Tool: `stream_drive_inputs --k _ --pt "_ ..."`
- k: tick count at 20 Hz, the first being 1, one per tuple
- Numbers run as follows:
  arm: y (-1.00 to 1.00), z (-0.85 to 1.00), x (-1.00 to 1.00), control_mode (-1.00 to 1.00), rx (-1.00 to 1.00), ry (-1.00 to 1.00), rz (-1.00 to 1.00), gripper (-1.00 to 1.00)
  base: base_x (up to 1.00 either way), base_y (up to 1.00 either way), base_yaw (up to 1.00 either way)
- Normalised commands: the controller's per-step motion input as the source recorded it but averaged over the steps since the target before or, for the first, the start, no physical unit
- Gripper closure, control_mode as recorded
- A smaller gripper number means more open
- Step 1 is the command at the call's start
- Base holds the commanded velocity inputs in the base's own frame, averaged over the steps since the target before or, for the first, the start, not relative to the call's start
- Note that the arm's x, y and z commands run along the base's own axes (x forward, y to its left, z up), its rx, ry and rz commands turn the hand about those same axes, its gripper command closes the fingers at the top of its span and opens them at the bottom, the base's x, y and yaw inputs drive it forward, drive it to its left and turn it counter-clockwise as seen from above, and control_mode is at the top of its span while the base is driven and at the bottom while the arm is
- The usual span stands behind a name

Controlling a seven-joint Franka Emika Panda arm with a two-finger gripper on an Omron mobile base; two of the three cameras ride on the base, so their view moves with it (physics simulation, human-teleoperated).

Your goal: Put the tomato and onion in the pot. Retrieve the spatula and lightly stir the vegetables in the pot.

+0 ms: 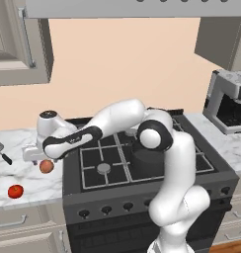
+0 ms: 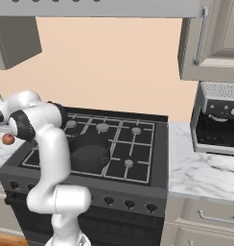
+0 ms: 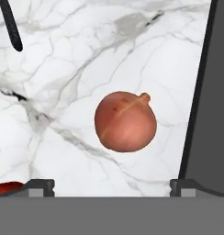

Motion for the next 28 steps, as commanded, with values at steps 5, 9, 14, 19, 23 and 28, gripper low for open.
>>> stream_drive_inputs --k 5,9,14,19,23,28 --pt "0.05 -0.03 0.14 -1.00 -0.02 0.06 0.00 -1.00 0.00 0.00 0.00" --pt "-0.19 -0.18 0.00 -1.00 0.00 0.06 -0.05 -1.00 0.00 0.00 0.00" --pt "-0.19 -0.26 0.00 -1.00 0.00 0.04 -0.10 -1.00 0.00 0.00 0.00" --pt "-0.07 -0.21 0.00 -1.00 0.00 0.01 -0.10 -1.00 0.00 0.00 0.00" --pt "0.00 0.00 0.13 -1.00 0.00 -0.05 -0.07 -1.00 0.00 0.00 0.00" --pt "0.00 -0.11 0.29 -1.00 0.00 -0.07 -0.06 -1.00 0.00 0.00 0.00"
